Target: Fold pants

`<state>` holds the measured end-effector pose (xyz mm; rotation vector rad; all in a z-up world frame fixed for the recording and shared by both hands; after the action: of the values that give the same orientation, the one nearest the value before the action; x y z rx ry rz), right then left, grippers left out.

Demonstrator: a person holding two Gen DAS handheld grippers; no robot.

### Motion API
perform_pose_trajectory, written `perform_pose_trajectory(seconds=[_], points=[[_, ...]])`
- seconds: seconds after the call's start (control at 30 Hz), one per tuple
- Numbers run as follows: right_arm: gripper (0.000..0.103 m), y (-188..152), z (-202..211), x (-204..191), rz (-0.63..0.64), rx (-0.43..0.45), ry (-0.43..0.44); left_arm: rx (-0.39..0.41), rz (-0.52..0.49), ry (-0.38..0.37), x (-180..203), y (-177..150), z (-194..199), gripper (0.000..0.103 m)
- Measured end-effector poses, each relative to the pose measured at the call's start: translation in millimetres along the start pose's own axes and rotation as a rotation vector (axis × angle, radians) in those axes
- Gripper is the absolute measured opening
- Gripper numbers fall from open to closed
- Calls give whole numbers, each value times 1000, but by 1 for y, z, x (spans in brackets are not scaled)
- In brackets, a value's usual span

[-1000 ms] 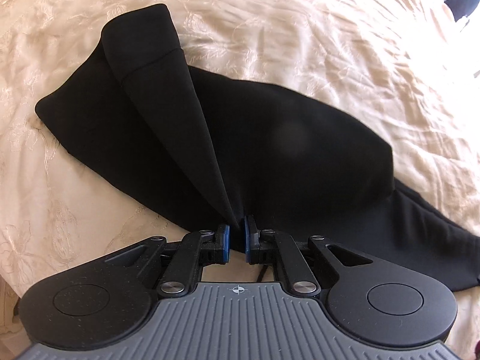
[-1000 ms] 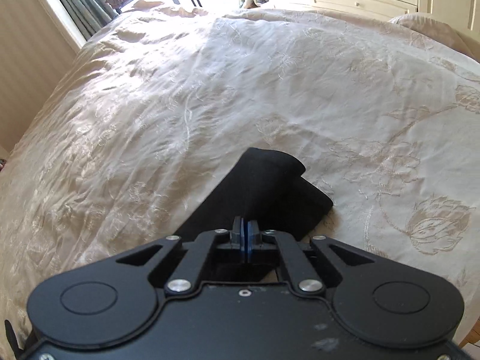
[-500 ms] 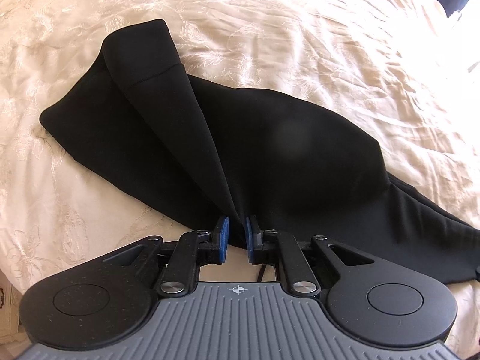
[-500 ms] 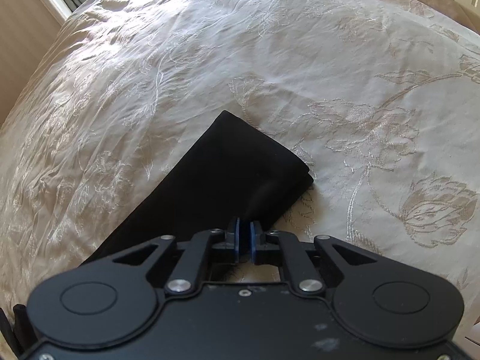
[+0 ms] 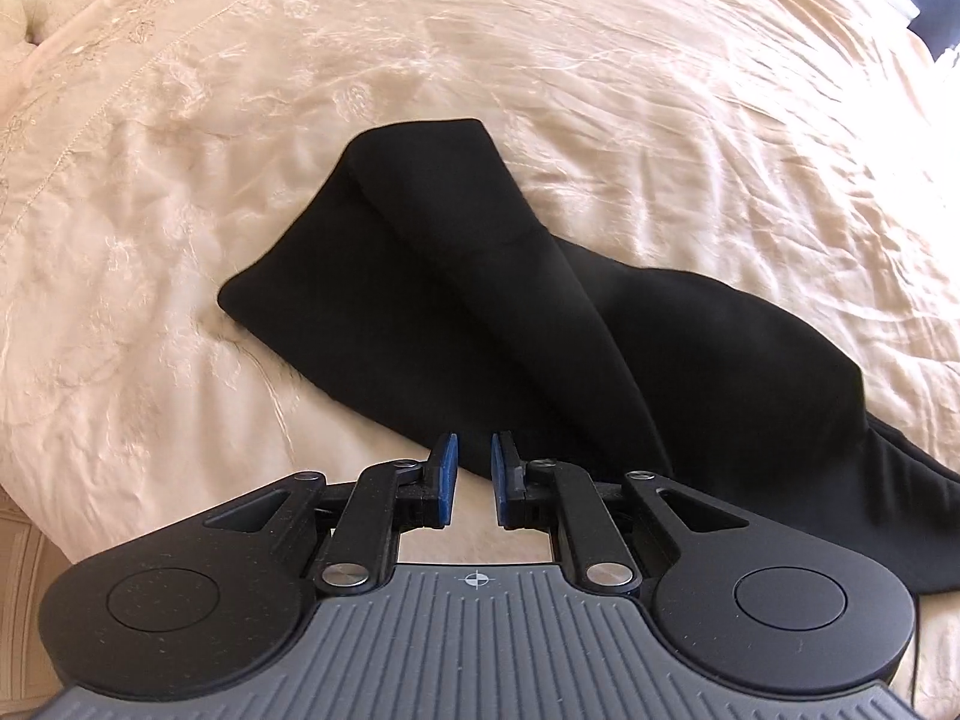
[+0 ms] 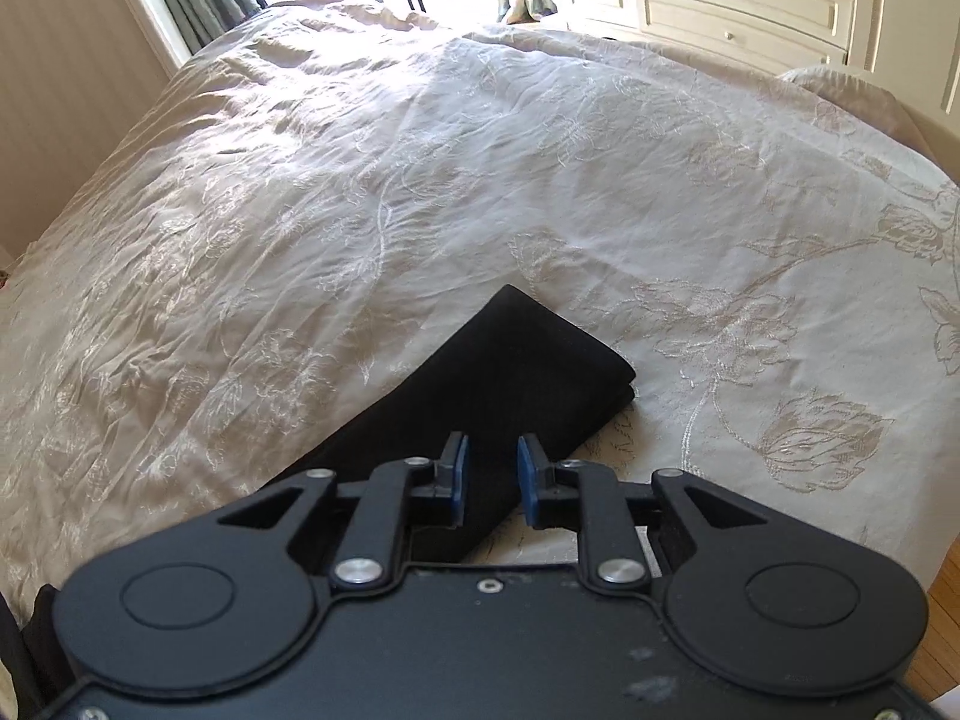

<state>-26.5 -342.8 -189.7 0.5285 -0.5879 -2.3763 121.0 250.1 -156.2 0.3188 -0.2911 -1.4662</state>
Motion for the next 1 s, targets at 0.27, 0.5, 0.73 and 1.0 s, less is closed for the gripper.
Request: perform_pose_trajectory(seconds=[0.27, 0.5, 0.73, 1.0], points=[[23, -42, 35, -114, 175, -8, 177, -30, -30, -3, -46, 60, -54, 12], [26, -119, 47, -258, 332, -146, 382, -81, -104, -17, -72, 106, -111, 12], [27, -194, 45, -382, 511, -226, 494, -115, -123, 11, -99, 142, -155, 12], [29, -250, 18, -471, 680, -275, 522, -102, -49, -7, -153, 145, -138, 12]])
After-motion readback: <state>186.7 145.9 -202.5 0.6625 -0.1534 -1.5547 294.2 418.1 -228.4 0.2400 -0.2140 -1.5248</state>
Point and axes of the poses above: each gripper's, at about its wrist camera, not at the fingertips, and z roughly against the way its jaws point, x to its right, y to its top, the point moved 6 cm from there along -z, roughly the way its jaws point, and after that the axes turned 2 degrees about -z, right-handed, at the moved point
